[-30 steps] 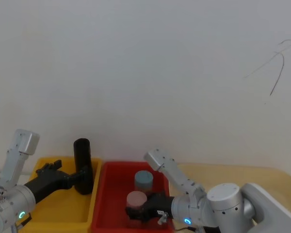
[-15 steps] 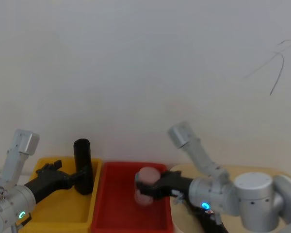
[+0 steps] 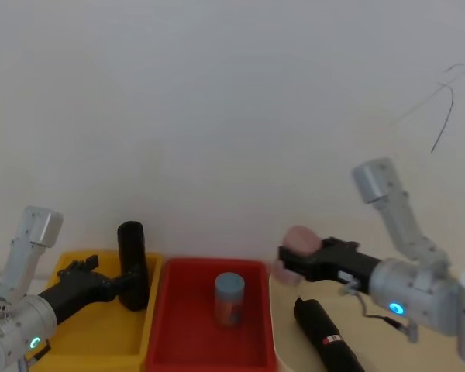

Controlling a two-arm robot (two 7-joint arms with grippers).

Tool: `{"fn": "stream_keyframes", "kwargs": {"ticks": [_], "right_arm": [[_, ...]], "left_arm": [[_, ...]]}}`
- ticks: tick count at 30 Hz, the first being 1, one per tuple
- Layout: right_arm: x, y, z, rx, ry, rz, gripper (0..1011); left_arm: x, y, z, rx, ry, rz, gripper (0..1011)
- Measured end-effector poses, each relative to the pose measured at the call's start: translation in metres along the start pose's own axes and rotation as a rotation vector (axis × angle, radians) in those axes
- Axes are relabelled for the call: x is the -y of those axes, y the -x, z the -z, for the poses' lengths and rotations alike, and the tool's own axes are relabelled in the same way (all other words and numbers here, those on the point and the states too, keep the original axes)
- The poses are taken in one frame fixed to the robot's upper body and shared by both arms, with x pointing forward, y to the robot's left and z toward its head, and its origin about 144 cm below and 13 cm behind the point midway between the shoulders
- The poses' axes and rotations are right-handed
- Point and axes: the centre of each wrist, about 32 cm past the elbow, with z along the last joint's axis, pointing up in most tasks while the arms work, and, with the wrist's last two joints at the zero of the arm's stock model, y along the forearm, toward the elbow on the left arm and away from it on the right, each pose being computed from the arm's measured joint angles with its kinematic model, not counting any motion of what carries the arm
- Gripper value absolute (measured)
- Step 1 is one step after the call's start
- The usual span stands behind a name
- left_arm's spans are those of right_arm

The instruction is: Pick up the garbage bag with the one hand and transfer it to the other hand.

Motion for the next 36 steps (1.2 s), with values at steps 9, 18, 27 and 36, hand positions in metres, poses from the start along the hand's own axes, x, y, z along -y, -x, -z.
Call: {"fn": "stream_keyframes", "kwargs": {"ticks": [9, 18, 27, 36], "right_arm": [[0.027, -0.018, 0.013, -0.043, -0.001, 0.128, 648], [0.034, -0.038, 0.04, -0.093, 0.064, 0.23, 650], [0.03, -0.057, 0.072, -0.133, 0.153, 0.291, 650], [0.026, -0.067, 0.09, -0.149, 0.204, 0.31, 744]], "left_arm": [[0.0, 0.0, 0.0, 0.0, 0.0, 0.0, 1000], [0.0, 0.0, 0.0, 0.0, 0.0, 0.0, 1000], [0.0, 0.0, 0.0, 0.0, 0.0, 0.0, 1000], [0.0, 0.0, 0.0, 0.0, 0.0, 0.0, 1000]]}}
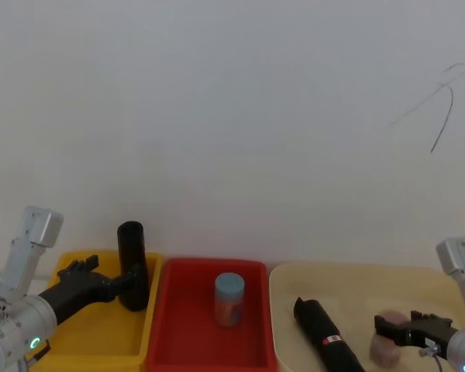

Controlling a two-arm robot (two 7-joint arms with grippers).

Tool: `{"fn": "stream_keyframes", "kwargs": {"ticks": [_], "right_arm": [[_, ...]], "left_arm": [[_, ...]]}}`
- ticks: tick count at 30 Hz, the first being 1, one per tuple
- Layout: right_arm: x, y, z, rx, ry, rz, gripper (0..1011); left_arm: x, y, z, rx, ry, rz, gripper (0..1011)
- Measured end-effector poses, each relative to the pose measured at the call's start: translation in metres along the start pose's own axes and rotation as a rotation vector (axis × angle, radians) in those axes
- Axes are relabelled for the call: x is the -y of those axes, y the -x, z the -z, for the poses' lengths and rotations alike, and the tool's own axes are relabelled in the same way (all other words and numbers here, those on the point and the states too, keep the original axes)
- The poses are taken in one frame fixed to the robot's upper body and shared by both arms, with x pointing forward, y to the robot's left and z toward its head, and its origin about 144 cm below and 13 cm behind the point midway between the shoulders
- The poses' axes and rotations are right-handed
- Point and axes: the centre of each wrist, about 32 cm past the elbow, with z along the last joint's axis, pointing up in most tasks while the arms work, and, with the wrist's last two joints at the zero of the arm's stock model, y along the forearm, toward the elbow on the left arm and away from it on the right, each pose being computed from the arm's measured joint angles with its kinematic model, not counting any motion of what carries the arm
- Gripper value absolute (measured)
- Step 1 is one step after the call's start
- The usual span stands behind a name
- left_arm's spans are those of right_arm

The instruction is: Pick up the garbage bag with the one hand and transfer it to the other hand.

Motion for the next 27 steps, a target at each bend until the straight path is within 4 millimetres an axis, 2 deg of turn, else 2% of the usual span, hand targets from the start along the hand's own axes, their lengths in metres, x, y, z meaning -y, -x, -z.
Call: {"fn": "stream_keyframes", "kwargs": {"ticks": [5, 10, 18, 27], "right_arm": [[-0.003, -0.003, 0.004, -0.002, 0.013, 0.005, 897], [-0.005, -0.005, 0.008, -0.005, 0.025, 0.008, 1002], [-0.004, -0.004, 0.008, 0.002, 0.015, 0.012, 1000], [0.008, 0.004, 0.001, 0.036, -0.056, 0.027, 1000]], "left_arm": [[0.0, 0.0, 0.0, 0.0, 0.0, 0.0, 1000], [0.0, 0.0, 0.0, 0.0, 0.0, 0.0, 1000], [0.0, 0.0, 0.0, 0.001, 0.001, 0.014, 1000], [0.002, 0.003, -0.004, 0.014, 0.022, 0.076, 1000]]}}
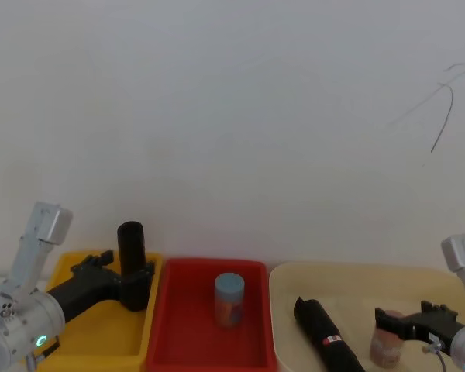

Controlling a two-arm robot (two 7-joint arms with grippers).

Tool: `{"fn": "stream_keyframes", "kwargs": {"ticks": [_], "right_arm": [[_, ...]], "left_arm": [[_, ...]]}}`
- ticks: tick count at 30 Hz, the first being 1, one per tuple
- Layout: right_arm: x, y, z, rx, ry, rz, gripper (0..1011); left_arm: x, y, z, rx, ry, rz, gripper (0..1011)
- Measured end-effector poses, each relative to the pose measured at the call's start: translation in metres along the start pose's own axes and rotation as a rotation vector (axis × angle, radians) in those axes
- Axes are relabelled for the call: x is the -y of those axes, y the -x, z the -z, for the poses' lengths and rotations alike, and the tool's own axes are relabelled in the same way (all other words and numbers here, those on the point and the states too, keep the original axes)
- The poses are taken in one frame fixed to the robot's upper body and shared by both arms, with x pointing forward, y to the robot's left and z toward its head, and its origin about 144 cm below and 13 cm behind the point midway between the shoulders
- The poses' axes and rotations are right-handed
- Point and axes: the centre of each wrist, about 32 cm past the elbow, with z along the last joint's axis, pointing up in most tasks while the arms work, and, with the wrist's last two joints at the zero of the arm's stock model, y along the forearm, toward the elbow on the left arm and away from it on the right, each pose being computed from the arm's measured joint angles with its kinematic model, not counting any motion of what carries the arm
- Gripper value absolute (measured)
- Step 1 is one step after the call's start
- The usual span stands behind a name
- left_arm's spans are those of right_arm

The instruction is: Pick up the garbage bag with the one hand and transfer it to the other hand.

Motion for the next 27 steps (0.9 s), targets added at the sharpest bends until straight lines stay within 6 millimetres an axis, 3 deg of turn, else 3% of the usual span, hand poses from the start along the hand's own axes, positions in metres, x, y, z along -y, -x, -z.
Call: {"fn": "stream_keyframes", "kwargs": {"ticks": [12, 27], "right_arm": [[0.022, 0.02, -0.012, 0.059, -0.151, 0.017, 1000], [0.027, 0.064, -0.002, 0.056, -0.338, -0.064, 1000]], "left_arm": [[0.01, 0.007, -0.013, 0.01, 0.046, 0.15, 1000], [0.025, 0.019, -0.019, 0.001, 0.051, 0.259, 1000]]}}
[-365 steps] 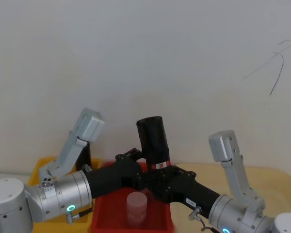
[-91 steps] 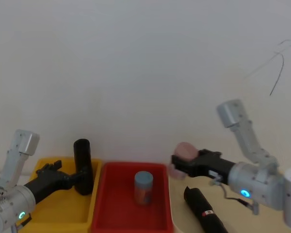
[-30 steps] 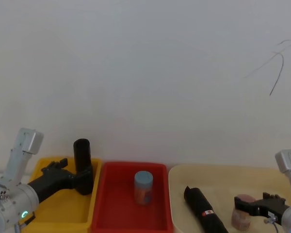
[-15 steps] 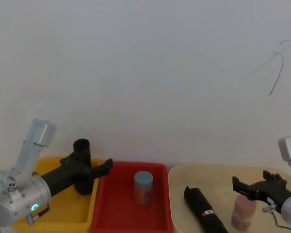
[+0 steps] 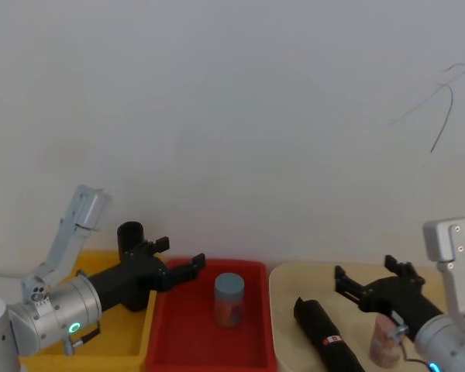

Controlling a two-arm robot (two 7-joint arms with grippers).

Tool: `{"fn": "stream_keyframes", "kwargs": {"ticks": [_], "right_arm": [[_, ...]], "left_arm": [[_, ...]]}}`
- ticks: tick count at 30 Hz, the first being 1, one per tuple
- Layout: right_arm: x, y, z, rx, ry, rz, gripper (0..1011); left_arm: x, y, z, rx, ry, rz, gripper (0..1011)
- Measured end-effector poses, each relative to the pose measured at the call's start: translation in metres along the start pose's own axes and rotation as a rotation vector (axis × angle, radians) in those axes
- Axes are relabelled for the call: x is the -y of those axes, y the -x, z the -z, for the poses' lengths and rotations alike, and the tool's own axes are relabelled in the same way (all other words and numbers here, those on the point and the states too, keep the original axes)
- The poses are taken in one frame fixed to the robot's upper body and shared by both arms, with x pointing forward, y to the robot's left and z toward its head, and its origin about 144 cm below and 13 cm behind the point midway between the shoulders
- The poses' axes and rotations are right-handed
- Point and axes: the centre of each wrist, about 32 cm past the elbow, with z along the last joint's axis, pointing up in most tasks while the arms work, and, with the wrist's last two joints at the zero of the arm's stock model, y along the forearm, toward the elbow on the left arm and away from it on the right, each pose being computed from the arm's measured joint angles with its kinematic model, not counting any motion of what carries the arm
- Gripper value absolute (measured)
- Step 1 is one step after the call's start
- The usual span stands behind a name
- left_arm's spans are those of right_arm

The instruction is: Pick up the garbage bag with the one hand and transfer it to the other hand.

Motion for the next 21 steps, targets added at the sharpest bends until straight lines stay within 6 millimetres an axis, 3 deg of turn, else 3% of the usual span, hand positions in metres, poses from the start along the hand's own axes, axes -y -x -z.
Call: {"fn": "stream_keyframes", "kwargs": {"ticks": [9, 21], "right_arm": [[-0.002, 0.018, 0.008, -0.02, -0.064, -0.058, 1000], [-0.003, 0.028, 0.012, -0.032, -0.1, -0.087, 1000]], "left_arm": [[0.004, 0.002, -0.001, -0.004, -0.002, 0.024, 1000], [0.007, 0.003, -0.001, -0.005, -0.003, 0.037, 1000]]}}
